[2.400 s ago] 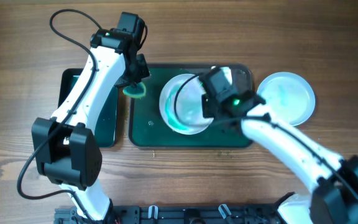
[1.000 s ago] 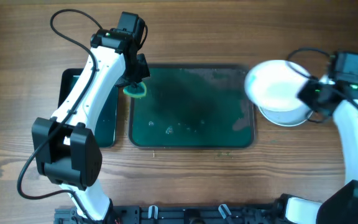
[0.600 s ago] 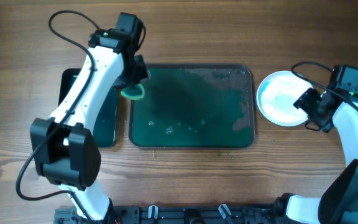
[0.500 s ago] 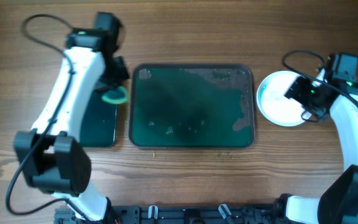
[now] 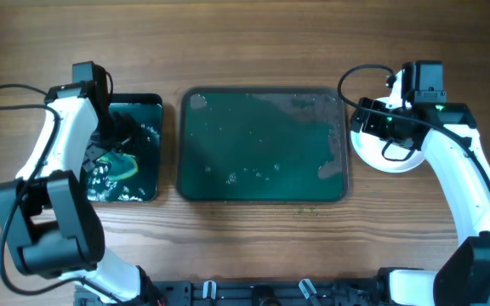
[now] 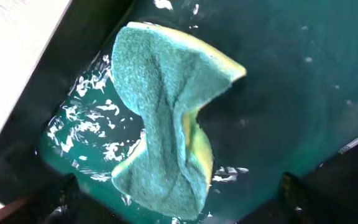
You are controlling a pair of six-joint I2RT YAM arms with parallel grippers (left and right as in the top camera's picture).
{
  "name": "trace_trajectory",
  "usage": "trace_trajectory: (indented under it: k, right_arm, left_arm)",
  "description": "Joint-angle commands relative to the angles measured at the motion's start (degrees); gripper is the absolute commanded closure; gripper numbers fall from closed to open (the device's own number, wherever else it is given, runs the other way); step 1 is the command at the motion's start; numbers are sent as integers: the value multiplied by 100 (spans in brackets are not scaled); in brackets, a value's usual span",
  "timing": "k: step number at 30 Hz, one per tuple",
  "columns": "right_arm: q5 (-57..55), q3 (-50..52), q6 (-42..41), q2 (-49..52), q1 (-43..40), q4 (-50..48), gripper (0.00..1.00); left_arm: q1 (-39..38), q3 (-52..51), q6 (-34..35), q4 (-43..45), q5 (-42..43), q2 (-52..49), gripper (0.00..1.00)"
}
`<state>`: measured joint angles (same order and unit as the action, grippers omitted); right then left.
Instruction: Clean dirty plates on tray and stack at the side
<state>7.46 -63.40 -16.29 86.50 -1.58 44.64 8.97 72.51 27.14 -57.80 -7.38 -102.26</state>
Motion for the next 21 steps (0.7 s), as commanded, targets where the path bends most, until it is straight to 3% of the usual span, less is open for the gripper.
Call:
trace_trajectory:
  k: [1, 5, 14, 18, 21]
  right_arm:
    - [35, -127, 74, -205, 13, 243, 7]
    - [48, -149, 282, -981, 13, 734, 7]
    - [767, -149, 396, -3829, 13, 964, 0]
    - [763, -149, -546, -4177, 13, 1311, 0]
    - [682, -140, -581, -4068, 13, 1307, 0]
  left_arm:
    - [42, 151, 35, -17, 245, 901, 0]
    - [15, 149, 28, -24, 243, 1888, 0]
    - [15, 149, 28, -24, 243, 1939, 0]
    - [15, 149, 28, -24, 243, 1939, 0]
    - [15, 149, 28, -24, 243, 1939, 0]
